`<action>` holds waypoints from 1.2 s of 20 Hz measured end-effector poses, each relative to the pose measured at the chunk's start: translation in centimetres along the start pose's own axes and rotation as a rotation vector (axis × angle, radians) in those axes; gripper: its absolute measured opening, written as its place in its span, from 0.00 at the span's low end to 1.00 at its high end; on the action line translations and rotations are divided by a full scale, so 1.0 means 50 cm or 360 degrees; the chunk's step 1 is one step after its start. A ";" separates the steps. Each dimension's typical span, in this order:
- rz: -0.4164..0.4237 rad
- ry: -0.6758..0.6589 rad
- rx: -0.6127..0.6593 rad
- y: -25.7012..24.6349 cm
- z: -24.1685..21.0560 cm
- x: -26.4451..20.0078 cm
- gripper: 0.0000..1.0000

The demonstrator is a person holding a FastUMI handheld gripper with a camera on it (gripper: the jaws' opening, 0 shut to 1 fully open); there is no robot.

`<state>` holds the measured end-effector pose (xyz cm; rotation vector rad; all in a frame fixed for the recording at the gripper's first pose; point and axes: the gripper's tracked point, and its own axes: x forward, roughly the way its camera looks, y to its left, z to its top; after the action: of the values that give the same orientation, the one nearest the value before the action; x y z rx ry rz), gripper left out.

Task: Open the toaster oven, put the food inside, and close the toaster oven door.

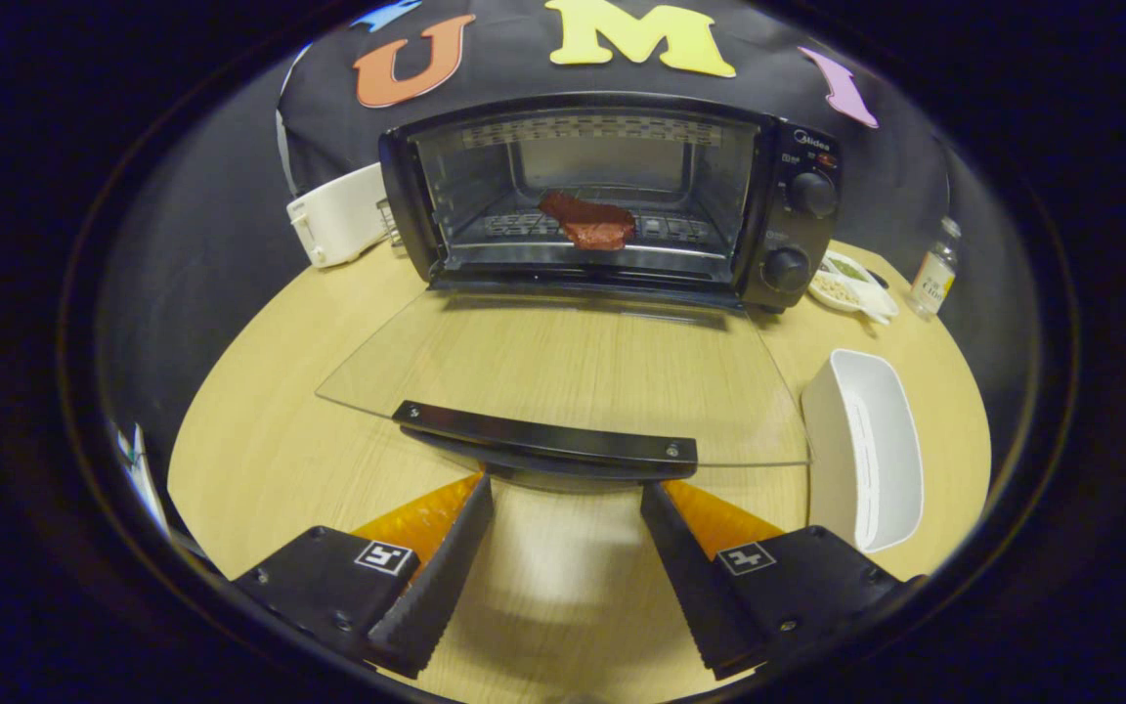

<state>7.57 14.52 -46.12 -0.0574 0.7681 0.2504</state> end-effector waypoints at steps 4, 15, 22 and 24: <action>0.0020 -0.0049 -0.0004 0.004 0.042 -0.044 0.98; 0.0026 -0.0239 0.0088 -0.007 0.226 -0.116 0.98; 0.0028 -0.0327 0.0082 -0.011 0.330 -0.111 0.98; 0.0029 -0.0352 0.0085 -0.012 0.362 -0.105 0.98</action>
<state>16.39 15.45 -29.48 0.0277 0.5551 0.2491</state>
